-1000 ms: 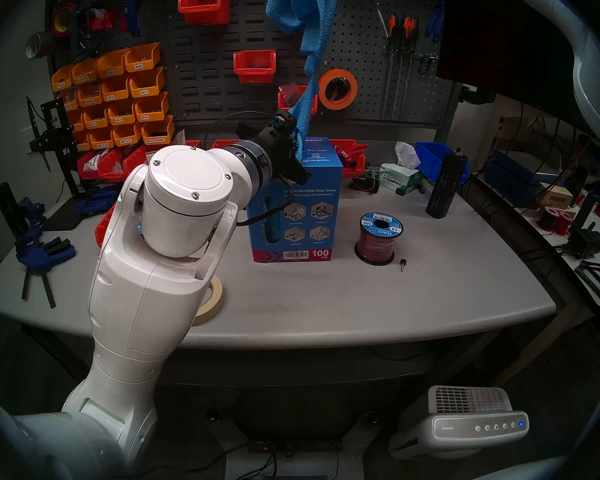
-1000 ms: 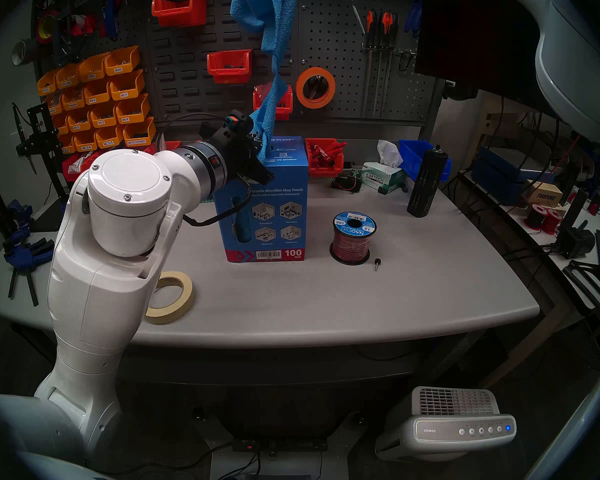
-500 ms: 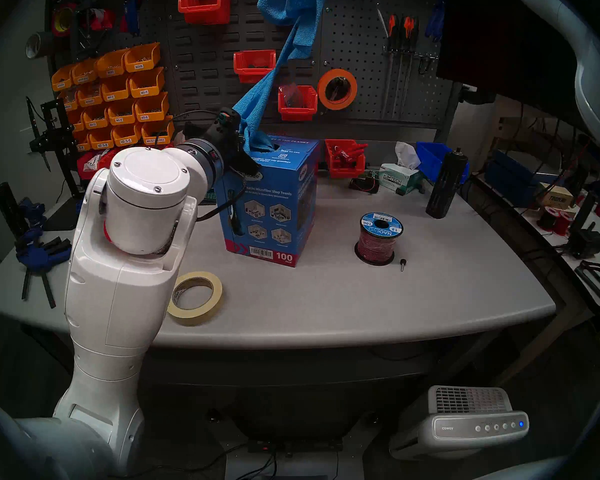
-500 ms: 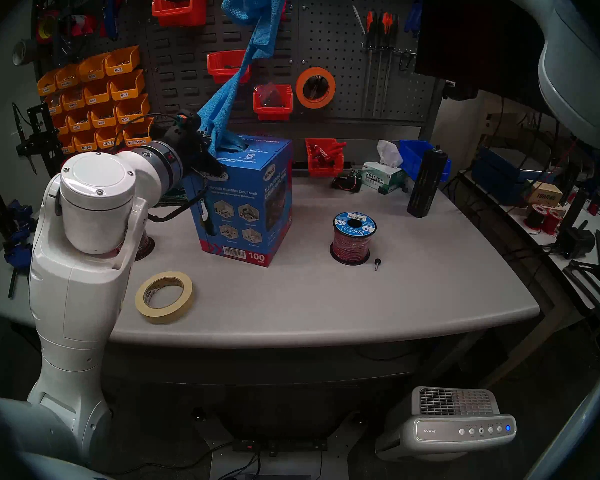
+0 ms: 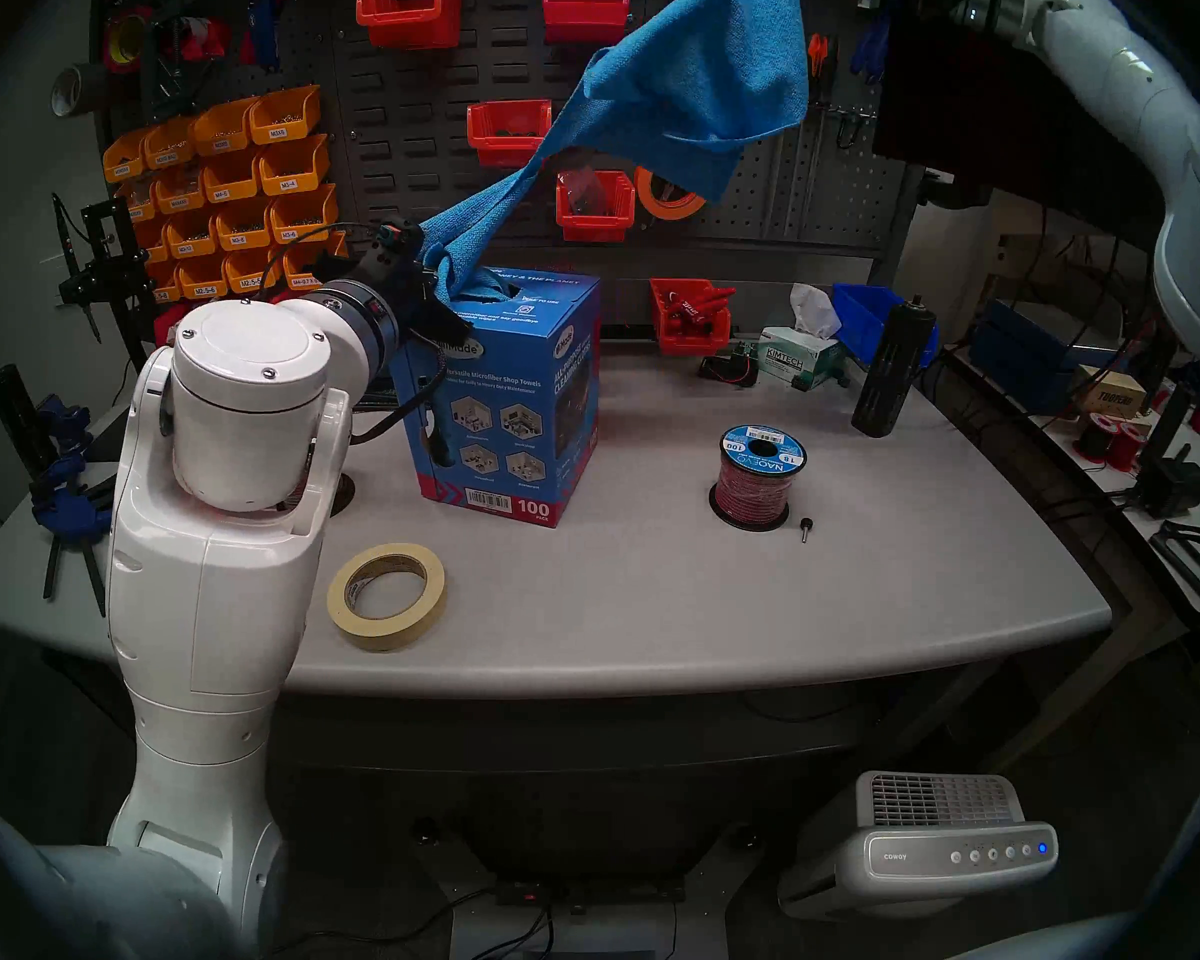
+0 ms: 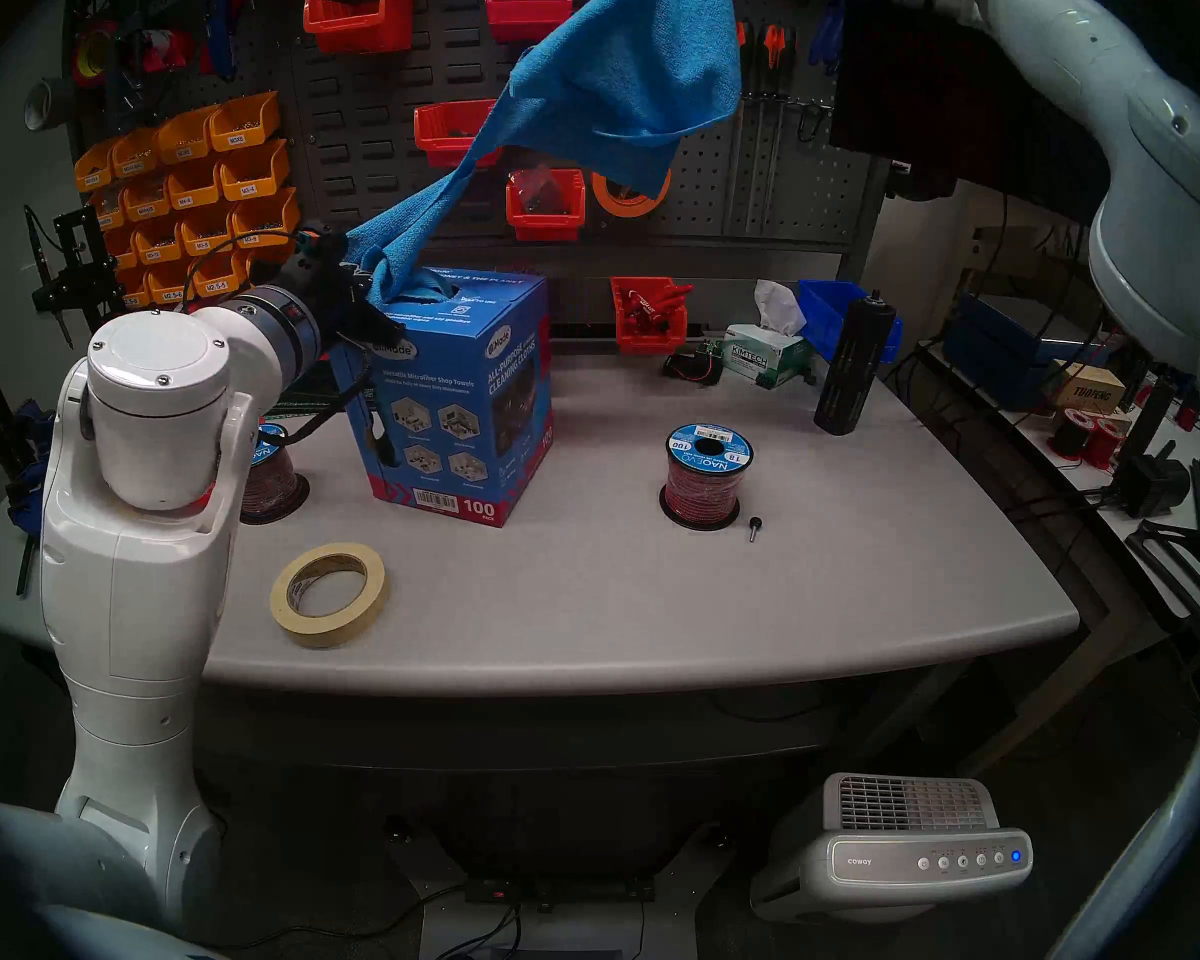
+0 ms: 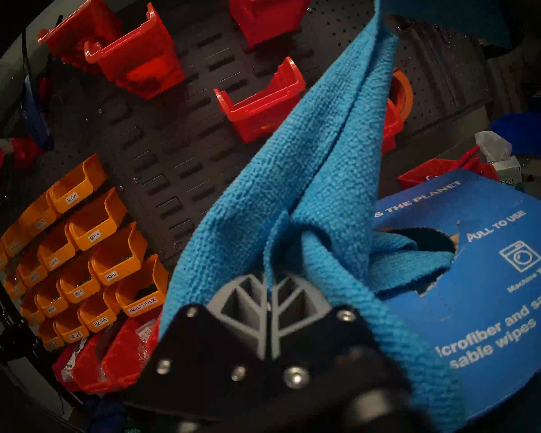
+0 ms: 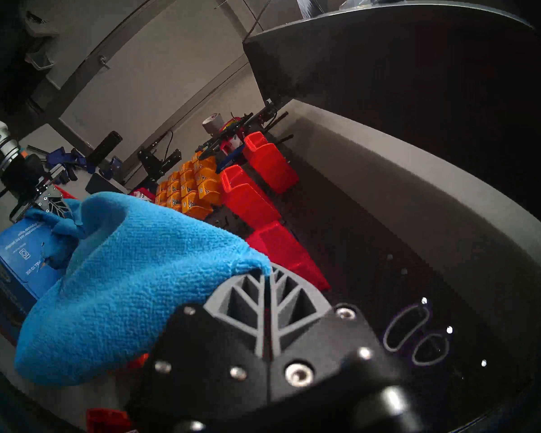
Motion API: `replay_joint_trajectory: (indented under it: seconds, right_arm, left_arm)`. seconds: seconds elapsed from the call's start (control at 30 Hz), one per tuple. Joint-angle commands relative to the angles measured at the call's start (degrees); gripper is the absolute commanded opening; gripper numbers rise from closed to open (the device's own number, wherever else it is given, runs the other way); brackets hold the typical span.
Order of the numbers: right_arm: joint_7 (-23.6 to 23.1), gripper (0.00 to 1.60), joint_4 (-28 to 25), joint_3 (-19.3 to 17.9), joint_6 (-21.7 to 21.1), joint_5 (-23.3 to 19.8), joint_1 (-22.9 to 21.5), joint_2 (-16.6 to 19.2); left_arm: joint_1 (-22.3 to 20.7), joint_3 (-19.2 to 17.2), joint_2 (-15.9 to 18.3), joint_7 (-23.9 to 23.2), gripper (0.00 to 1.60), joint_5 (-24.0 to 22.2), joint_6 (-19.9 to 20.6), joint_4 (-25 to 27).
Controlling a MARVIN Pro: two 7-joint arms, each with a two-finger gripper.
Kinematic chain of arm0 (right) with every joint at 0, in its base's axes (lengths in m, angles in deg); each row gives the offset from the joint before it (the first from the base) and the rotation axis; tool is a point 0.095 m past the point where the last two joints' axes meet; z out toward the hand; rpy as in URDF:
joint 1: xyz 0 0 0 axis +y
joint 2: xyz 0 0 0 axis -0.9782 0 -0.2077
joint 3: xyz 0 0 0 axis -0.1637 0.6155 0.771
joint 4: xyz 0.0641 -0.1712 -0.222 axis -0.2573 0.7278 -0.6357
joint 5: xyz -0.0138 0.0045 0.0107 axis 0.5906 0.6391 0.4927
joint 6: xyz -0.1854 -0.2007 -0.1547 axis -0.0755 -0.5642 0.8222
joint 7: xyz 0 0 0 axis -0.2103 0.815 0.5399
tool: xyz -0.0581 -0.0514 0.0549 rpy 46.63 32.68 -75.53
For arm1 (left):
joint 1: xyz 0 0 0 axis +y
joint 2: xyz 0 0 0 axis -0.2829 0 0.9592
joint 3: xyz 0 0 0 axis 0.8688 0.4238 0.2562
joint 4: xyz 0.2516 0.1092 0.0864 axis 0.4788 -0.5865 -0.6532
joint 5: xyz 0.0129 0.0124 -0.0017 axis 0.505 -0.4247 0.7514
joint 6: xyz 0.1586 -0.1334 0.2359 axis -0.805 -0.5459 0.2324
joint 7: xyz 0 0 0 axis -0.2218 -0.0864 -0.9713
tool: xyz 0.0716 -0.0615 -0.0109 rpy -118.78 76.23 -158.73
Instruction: Take out a shop towel
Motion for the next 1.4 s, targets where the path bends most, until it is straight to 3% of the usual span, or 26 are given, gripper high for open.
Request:
replay_joint_trajectory:
  seconds: [0.0, 0.4, 1.03, 1.37]
  right_arm:
    - [-1.8, 0.00, 0.7, -1.6, 0.3, -1.8, 1.5, 6.1]
    - [-1.5, 0.00, -0.1, -3.9, 0.8, -3.6, 5.3, 8.8]
    - [1.9, 0.00, -3.5, -7.7, -0.1, -6.6, 11.6, 3.3]
    - [-0.2, 0.00, -4.0, -9.5, 0.6, -8.4, 17.8, 5.4]
  left_arm:
    - [0.7, -0.5, -1.5, 0.0, 0.00, -1.1, 0.0, 0.1]
    - [0.4, 0.3, -3.6, 0.8, 0.00, -3.0, -0.5, 0.1]
    - [-0.7, 3.2, -7.0, 1.2, 0.00, -5.1, -2.9, -0.7]
    - [-1.3, 2.4, -7.9, 1.6, 0.00, -5.7, -3.9, -1.6]
